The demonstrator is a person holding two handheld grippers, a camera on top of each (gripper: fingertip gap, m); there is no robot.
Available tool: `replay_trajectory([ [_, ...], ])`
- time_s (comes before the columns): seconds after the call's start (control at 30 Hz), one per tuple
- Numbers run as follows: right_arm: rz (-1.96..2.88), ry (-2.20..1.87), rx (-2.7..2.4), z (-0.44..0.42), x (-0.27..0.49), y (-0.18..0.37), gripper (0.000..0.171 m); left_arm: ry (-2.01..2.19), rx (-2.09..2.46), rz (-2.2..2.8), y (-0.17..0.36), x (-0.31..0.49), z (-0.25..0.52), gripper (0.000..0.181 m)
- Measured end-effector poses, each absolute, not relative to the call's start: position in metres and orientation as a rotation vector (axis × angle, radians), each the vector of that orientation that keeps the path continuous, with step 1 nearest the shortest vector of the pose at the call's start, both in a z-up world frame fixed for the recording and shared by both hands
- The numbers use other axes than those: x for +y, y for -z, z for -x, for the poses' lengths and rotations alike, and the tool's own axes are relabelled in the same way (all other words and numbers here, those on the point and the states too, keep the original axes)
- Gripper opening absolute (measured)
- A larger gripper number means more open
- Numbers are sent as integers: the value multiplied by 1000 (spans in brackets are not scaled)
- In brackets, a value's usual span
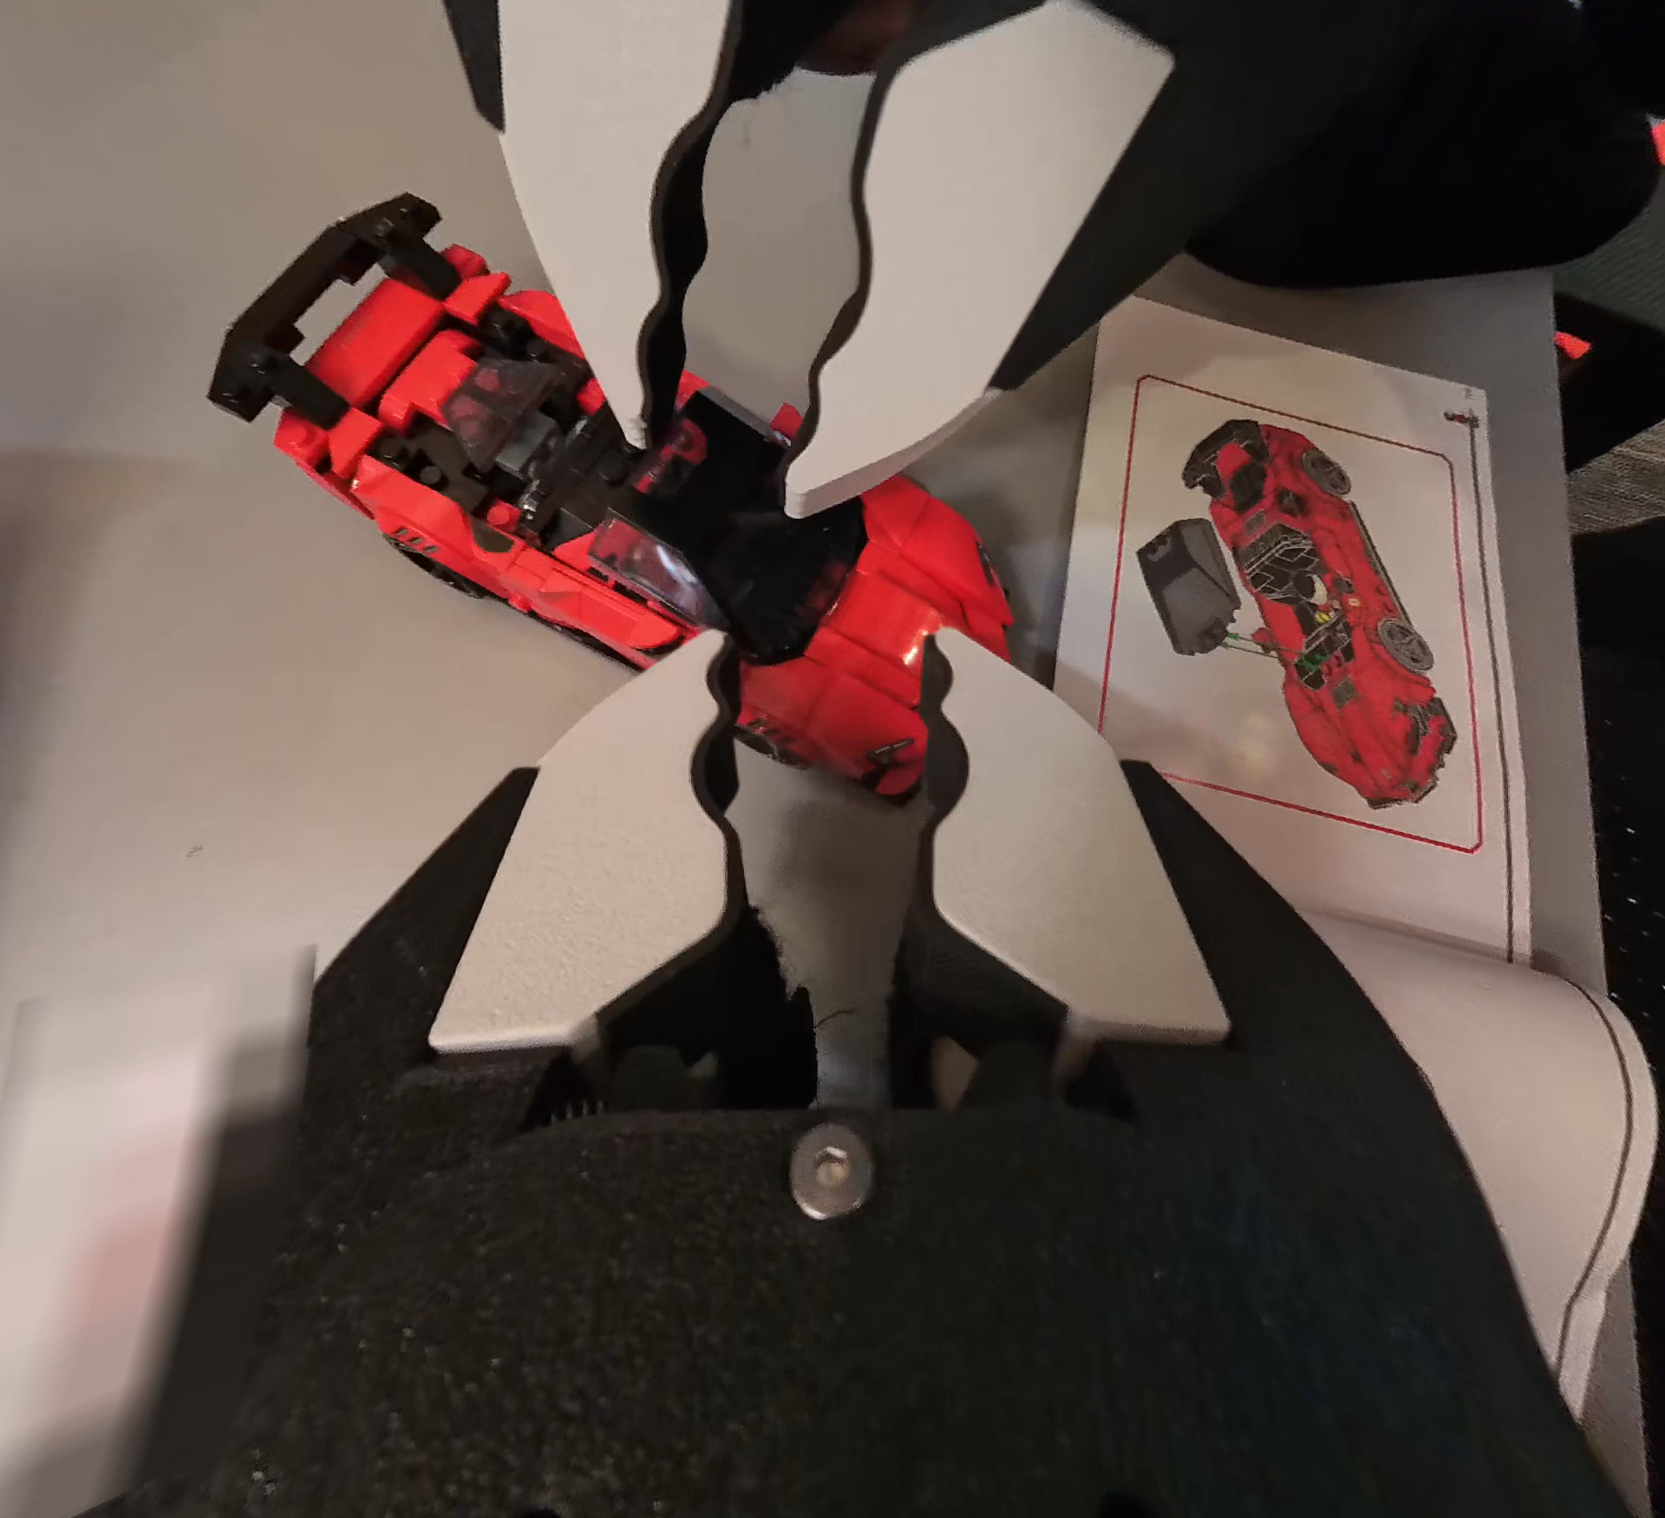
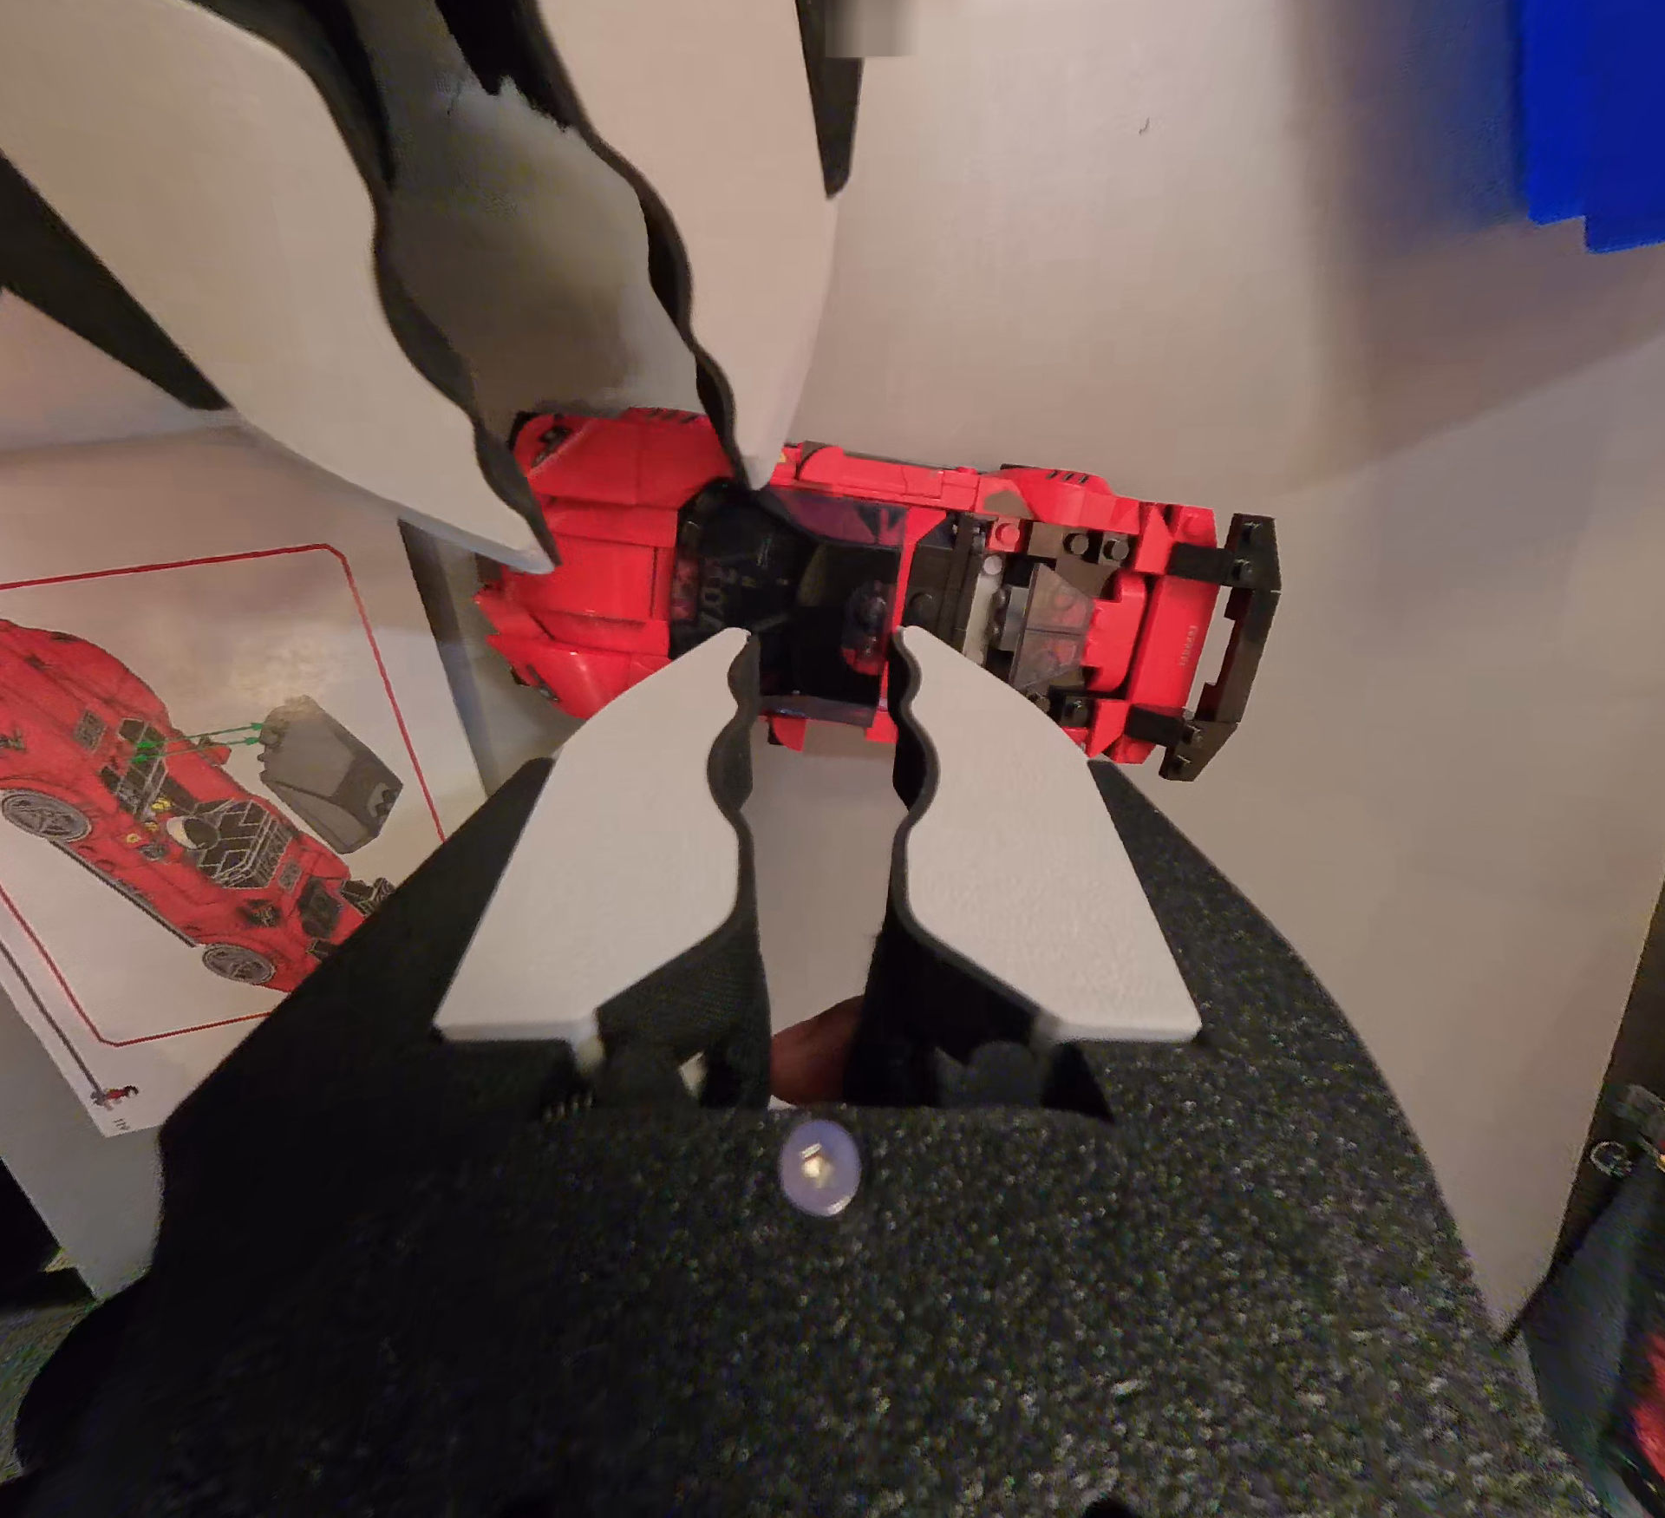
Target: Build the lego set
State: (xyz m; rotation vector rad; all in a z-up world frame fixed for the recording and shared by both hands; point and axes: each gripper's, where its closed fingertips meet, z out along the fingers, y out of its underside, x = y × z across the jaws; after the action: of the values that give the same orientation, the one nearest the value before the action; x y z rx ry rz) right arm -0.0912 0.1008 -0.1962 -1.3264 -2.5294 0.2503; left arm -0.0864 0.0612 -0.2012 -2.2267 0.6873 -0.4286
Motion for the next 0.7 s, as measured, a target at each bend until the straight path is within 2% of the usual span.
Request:
replay_trajectory([
  [0.03, 1324, -252, -2528, 91, 101, 196, 27, 425, 685, 2233, 202, 62, 88, 38],
  [0.7, 1362, -252, -2443, 92, 98, 198, 33, 391, 775, 2199, 203, 59, 85, 37],
])
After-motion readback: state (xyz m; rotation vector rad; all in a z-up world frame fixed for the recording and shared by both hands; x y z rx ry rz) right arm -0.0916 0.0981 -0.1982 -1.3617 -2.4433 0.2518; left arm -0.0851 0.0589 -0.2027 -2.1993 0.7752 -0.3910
